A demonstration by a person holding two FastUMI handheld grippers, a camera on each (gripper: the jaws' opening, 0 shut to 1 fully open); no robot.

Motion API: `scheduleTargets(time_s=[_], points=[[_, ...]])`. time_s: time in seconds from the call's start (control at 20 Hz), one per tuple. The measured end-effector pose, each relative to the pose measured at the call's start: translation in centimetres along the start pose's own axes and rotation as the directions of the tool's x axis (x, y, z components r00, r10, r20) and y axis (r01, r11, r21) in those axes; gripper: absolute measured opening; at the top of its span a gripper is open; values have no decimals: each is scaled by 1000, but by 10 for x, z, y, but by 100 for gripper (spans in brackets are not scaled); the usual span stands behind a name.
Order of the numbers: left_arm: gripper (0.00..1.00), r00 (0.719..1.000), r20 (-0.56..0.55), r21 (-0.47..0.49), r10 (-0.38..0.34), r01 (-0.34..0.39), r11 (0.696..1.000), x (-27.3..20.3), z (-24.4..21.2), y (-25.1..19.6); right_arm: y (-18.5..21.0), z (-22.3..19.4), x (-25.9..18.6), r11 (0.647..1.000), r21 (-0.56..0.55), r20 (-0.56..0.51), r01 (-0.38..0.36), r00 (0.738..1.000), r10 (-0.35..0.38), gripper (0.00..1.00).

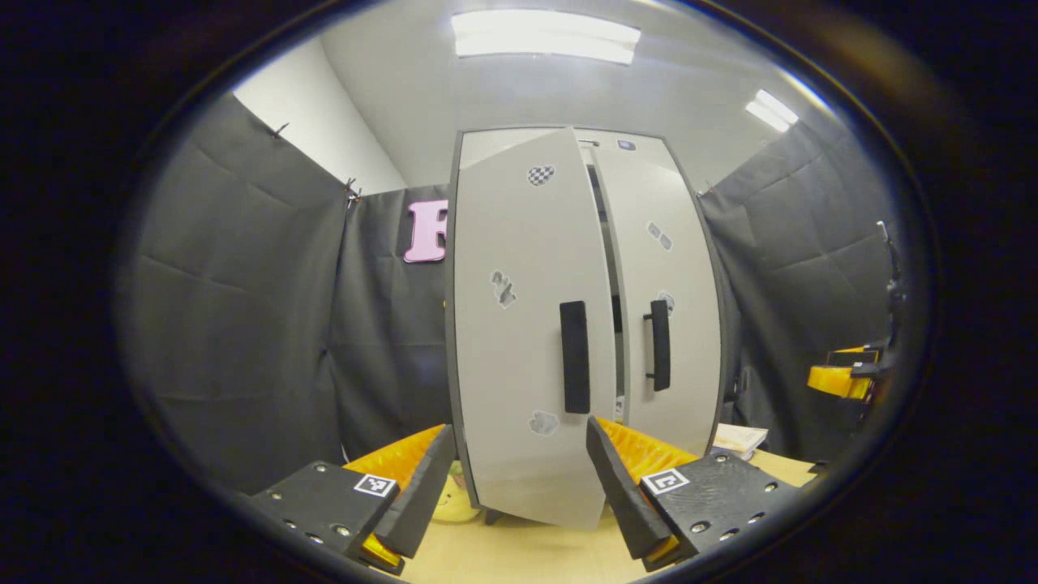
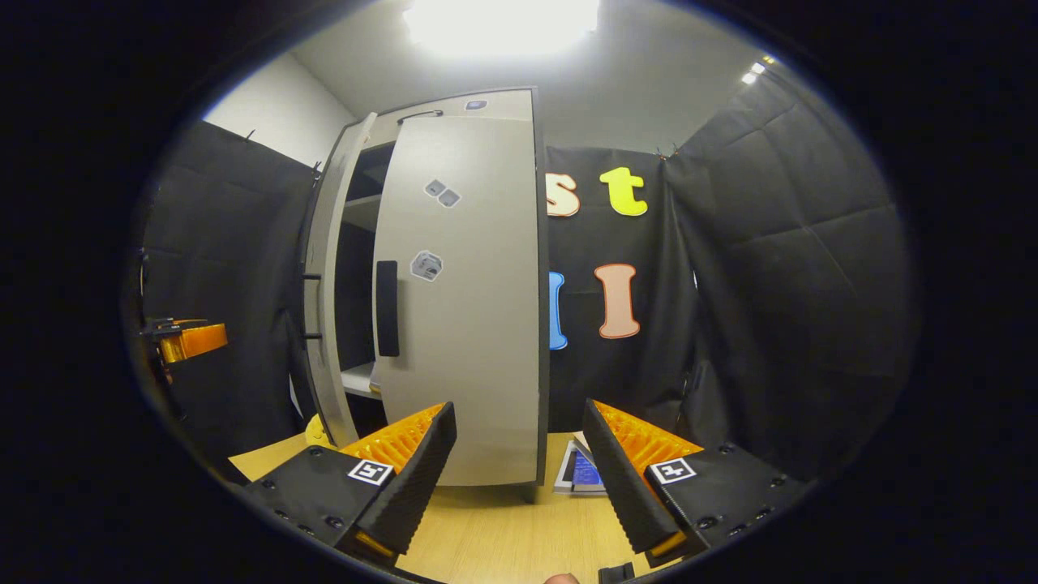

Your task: Grab one shoe with the right hand and put it into the shoe cabinet, grab the other shoe with the left hand and put it into the shoe cabinet; then close the right door with the right hand and the left door with the left hand.

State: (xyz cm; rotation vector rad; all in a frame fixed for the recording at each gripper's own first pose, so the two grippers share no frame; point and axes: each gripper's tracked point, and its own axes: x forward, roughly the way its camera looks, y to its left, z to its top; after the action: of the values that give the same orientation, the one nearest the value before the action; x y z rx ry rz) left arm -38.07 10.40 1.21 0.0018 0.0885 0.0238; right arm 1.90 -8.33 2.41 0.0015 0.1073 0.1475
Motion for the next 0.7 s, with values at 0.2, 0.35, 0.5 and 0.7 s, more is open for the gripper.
scheduleTargets(time_s=[0.2, 0.35, 0.5, 0.7], points=[[94, 1000, 5, 12, -11, 10, 1000, -5, 2, 1, 16, 1, -18, 1000, 17, 12, 2, 1000, -2, 96], [94, 1000, -3, 26, 4, -4, 1000, -10, 1, 8, 29, 5, -28, 1000, 6, 25, 4, 1000, -4, 99], [94, 1000, -11, 26, 17, -16, 1000, -13, -1, 13, 35, 7, -33, 1000, 9, 24, 9, 1000, -9, 99], [94, 999, -13, 12, 38, -38, 999, -15, -1, 16, 39, 8, -39, 1000, 12, 27, 18, 999, -19, 99]])
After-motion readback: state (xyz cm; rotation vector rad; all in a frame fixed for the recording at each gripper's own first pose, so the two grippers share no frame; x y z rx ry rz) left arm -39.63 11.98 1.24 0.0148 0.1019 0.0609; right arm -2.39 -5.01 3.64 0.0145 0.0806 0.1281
